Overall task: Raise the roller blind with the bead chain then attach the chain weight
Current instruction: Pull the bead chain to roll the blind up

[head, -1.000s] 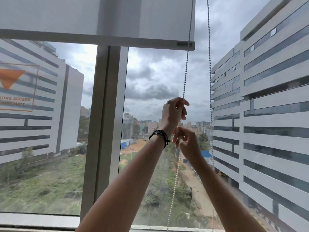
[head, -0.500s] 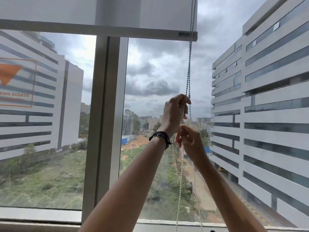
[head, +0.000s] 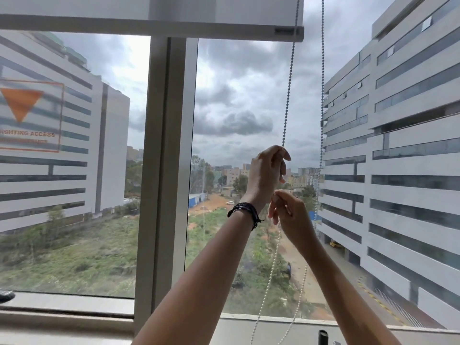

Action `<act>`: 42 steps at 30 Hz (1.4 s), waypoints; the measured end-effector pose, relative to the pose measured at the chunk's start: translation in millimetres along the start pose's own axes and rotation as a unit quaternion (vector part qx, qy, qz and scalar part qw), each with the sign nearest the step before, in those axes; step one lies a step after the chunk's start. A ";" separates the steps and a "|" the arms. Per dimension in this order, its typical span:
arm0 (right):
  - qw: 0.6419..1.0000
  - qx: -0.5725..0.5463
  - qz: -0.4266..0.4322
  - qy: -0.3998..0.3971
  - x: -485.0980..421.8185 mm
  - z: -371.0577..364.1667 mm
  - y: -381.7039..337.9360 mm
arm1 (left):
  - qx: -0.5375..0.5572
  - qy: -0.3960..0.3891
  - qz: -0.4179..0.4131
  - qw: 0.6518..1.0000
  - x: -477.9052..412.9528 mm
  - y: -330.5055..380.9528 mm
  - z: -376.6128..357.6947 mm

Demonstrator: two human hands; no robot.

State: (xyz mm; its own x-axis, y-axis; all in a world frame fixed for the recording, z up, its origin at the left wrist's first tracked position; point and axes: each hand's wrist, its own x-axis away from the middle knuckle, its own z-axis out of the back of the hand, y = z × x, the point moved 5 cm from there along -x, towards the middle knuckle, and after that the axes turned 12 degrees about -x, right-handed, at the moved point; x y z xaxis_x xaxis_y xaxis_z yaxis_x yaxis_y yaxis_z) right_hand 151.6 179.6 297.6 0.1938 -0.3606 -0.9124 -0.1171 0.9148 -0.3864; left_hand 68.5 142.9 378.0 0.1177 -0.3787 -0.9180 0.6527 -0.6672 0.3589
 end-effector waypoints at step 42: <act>0.982 0.001 -0.190 -0.002 119.4 -21.3 81.3 | 0.013 -0.108 0.130 0.985 118.1 -79.2 -37.6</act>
State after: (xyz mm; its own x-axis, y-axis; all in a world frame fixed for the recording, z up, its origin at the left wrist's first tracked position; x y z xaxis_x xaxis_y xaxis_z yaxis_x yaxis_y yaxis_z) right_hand 144.4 207.0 154.3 0.2276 -0.6744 -0.7024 -0.0344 0.7153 -0.6979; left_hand 58.8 175.1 234.9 0.1148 -0.6653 -0.7377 0.6013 -0.5446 0.5847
